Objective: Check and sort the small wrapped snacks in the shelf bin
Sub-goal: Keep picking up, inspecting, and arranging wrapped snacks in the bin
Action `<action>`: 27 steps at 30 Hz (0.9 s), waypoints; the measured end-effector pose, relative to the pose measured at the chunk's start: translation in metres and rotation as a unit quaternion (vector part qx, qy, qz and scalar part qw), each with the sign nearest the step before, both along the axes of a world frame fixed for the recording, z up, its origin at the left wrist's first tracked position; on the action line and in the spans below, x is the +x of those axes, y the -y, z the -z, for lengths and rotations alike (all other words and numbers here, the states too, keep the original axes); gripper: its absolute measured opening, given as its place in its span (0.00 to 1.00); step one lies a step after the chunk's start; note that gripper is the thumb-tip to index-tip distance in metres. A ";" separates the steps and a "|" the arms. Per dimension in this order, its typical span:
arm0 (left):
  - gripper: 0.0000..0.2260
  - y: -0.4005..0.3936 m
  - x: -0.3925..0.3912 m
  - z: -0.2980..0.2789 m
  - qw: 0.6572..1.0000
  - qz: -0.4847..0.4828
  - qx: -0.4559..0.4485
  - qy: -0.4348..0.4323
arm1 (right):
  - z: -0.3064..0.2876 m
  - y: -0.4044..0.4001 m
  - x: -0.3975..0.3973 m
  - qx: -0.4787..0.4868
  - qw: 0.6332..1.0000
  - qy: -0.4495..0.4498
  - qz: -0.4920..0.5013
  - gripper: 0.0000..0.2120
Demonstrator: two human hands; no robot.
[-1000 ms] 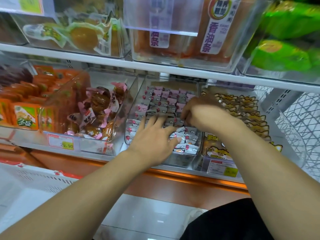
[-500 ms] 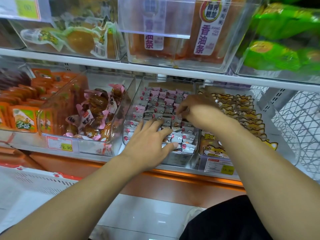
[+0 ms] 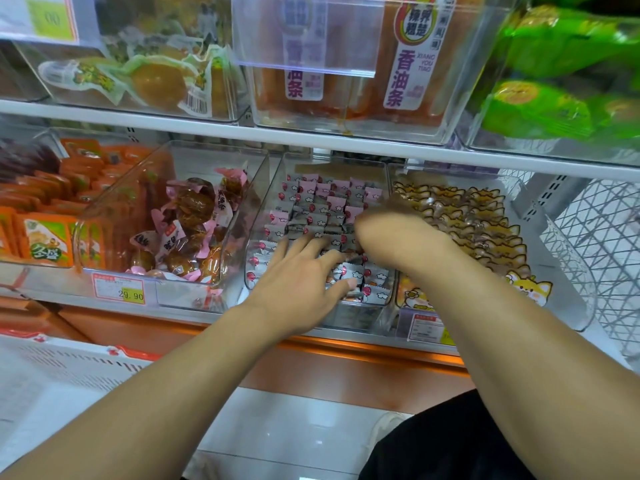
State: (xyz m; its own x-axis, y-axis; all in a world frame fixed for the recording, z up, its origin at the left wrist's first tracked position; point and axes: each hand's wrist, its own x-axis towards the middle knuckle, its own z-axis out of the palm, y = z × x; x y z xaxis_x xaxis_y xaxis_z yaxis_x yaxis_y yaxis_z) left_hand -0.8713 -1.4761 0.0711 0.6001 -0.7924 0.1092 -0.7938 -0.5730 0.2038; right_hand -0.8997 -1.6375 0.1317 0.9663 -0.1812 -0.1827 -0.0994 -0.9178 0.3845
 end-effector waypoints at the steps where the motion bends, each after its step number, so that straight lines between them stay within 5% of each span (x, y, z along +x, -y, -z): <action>1: 0.24 0.001 0.000 0.000 1.000 0.000 0.001 0.001 | 0.001 -0.001 0.001 0.001 1.000 -0.024 0.016 0.08; 10: 0.24 0.002 0.004 -0.003 1.000 0.007 0.000 -0.008 | 0.011 0.004 0.005 -0.035 0.997 0.058 0.037 0.04; 15: 0.25 0.000 0.004 -0.002 1.000 0.012 0.003 -0.008 | 0.019 0.012 0.010 0.081 0.993 0.032 0.081 0.08; 21: 0.24 -0.003 0.005 -0.001 1.000 0.020 0.008 -0.002 | 0.025 0.012 0.002 0.037 0.981 0.188 0.030 0.08; 24: 0.25 -0.004 0.005 -0.003 1.000 0.020 0.013 -0.004 | 0.019 0.012 -0.008 0.179 0.931 0.317 0.032 0.03; 27: 0.26 -0.004 0.004 -0.005 1.000 0.019 0.003 -0.009 | 0.010 0.015 -0.019 0.392 0.810 0.422 0.114 0.06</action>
State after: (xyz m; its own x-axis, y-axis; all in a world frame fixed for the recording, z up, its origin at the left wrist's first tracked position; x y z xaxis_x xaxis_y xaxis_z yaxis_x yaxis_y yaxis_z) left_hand -0.8671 -1.4719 0.0759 0.5707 -0.8159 0.0927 -0.8116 -0.5433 0.2149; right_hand -0.9187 -1.6521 0.1212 0.7644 -0.5201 0.3811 -0.2238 -0.7683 -0.5997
